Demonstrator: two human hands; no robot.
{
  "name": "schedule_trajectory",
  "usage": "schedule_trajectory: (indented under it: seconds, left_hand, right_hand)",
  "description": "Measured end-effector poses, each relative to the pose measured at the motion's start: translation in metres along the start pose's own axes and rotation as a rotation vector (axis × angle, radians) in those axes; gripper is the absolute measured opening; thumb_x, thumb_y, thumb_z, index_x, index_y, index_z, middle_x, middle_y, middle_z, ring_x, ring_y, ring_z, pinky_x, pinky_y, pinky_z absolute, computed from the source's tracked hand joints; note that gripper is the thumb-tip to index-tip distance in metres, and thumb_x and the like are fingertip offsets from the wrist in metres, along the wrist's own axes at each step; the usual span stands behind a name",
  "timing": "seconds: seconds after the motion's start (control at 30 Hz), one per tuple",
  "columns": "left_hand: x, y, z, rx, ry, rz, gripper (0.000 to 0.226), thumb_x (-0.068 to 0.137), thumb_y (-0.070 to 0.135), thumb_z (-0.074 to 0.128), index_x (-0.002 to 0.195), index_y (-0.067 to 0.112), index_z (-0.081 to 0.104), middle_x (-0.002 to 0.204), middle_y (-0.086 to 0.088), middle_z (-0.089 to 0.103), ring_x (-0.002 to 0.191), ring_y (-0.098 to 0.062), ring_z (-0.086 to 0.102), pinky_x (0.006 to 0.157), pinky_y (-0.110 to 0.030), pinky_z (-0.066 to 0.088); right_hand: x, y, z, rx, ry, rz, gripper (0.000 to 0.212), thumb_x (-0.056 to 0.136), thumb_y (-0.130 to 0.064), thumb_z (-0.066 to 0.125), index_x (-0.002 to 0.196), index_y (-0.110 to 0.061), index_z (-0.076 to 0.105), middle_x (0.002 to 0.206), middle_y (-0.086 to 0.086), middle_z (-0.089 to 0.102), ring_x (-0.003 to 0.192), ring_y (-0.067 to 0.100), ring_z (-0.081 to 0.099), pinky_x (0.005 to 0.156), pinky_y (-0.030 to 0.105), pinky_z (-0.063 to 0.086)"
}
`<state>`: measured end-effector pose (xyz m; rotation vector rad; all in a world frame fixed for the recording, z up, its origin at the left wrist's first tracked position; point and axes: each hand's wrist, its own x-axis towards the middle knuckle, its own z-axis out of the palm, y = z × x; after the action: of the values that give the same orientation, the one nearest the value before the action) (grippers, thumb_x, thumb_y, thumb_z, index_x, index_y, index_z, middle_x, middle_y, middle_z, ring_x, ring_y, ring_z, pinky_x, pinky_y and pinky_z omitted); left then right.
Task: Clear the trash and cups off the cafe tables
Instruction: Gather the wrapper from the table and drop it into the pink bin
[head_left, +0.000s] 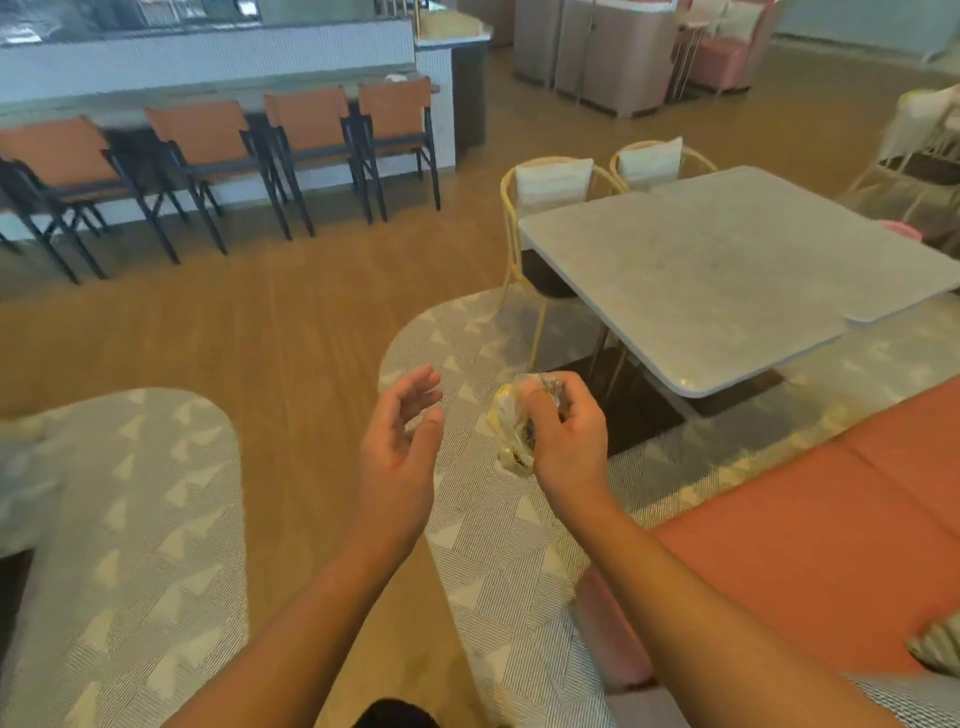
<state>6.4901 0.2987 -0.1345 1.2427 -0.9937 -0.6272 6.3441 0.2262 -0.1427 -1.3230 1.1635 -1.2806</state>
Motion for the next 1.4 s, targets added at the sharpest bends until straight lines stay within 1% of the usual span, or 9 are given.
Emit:
schedule_trajectory:
  seconds: [0.17, 0.37, 0.53, 0.67, 0.83, 1.1, 1.2, 1.33, 1.4]
  left_hand:
    - [0.096, -0.034, 0.023, -0.005, -0.041, 0.003, 0.039, 0.098, 0.035, 0.057, 0.136, 0.03, 0.059, 0.133, 0.01, 0.067, 0.124, -0.01, 0.065, 0.105, -0.047, 0.056]
    - [0.23, -0.089, 0.026, -0.009, -0.088, 0.001, 0.033, 0.101, 0.028, 0.055, 0.131, 0.041, 0.059, 0.13, 0.019, 0.067, 0.124, -0.008, 0.064, 0.107, -0.046, 0.055]
    - [0.369, -0.119, 0.011, -0.002, -0.095, 0.003, 0.036, 0.1, 0.026, 0.057, 0.135, 0.033, 0.06, 0.132, 0.01, 0.067, 0.125, -0.012, 0.064, 0.106, -0.045, 0.056]
    - [0.475, -0.127, -0.003, -0.007, -0.088, 0.032, 0.041, 0.097, 0.04, 0.058, 0.138, 0.03, 0.06, 0.134, 0.008, 0.067, 0.127, -0.015, 0.064, 0.103, -0.043, 0.057]
    - [0.578, -0.153, 0.001, 0.027, -0.095, 0.05, 0.047, 0.097, 0.043, 0.056, 0.141, 0.027, 0.058, 0.135, 0.01, 0.067, 0.128, -0.013, 0.063, 0.105, -0.047, 0.056]
    - [0.75, -0.224, 0.043, 0.037, -0.076, 0.027, 0.042, 0.096, 0.044, 0.056, 0.137, 0.034, 0.059, 0.134, 0.013, 0.067, 0.127, -0.011, 0.063, 0.107, -0.05, 0.054]
    - [0.826, -0.247, 0.069, 0.046, -0.074, 0.018, 0.037, 0.099, 0.037, 0.057, 0.136, 0.035, 0.059, 0.134, 0.013, 0.067, 0.127, -0.01, 0.063, 0.107, -0.046, 0.055]
    - [0.929, -0.264, 0.1, 0.042, -0.038, 0.028, 0.041, 0.096, 0.044, 0.056, 0.136, 0.035, 0.059, 0.134, 0.012, 0.067, 0.127, -0.01, 0.063, 0.105, -0.04, 0.056]
    - [0.976, -0.272, 0.111, 0.036, -0.022, 0.018, 0.04, 0.098, 0.04, 0.056, 0.137, 0.03, 0.059, 0.135, 0.01, 0.067, 0.127, -0.009, 0.063, 0.106, -0.04, 0.055]
  right_hand:
    - [0.093, 0.018, 0.023, -0.043, 0.031, 0.024, 0.02, 0.096, -0.041, 0.066, 0.089, -0.023, 0.067, 0.084, 0.013, 0.064, 0.071, 0.013, 0.054, 0.067, 0.043, 0.05]
    - [0.221, 0.043, 0.086, -0.084, 0.063, 0.007, 0.023, 0.101, -0.037, 0.064, 0.092, -0.016, 0.066, 0.085, 0.016, 0.063, 0.072, 0.016, 0.053, 0.072, 0.052, 0.052]
    - [0.34, 0.051, 0.163, -0.099, 0.077, 0.012, 0.024, 0.105, -0.029, 0.064, 0.094, -0.008, 0.064, 0.088, 0.023, 0.062, 0.074, 0.021, 0.053, 0.075, 0.057, 0.052]
    - [0.421, 0.048, 0.219, -0.063, 0.06, -0.002, 0.035, 0.105, -0.031, 0.062, 0.095, 0.002, 0.059, 0.088, 0.033, 0.057, 0.072, 0.026, 0.049, 0.072, 0.06, 0.05]
    - [0.519, 0.057, 0.273, -0.046, 0.033, -0.004, 0.038, 0.104, -0.035, 0.062, 0.096, 0.002, 0.059, 0.089, 0.03, 0.058, 0.072, 0.022, 0.05, 0.073, 0.059, 0.051]
    - [0.705, 0.1, 0.329, -0.046, 0.044, 0.01, 0.027, 0.098, -0.044, 0.061, 0.096, -0.018, 0.069, 0.09, 0.013, 0.068, 0.076, 0.016, 0.059, 0.074, 0.049, 0.054]
    - [0.792, 0.116, 0.346, -0.03, 0.017, 0.005, 0.023, 0.103, -0.036, 0.063, 0.097, -0.015, 0.069, 0.088, 0.015, 0.067, 0.072, 0.015, 0.057, 0.067, 0.045, 0.052]
    - [0.908, 0.116, 0.372, -0.021, -0.025, -0.008, 0.018, 0.106, -0.034, 0.061, 0.099, -0.02, 0.069, 0.086, 0.005, 0.069, 0.07, 0.008, 0.058, 0.064, 0.03, 0.051]
    - [0.957, 0.114, 0.386, -0.006, -0.034, -0.014, 0.018, 0.105, -0.035, 0.06, 0.1, -0.021, 0.068, 0.088, 0.006, 0.069, 0.073, 0.009, 0.06, 0.067, 0.031, 0.052]
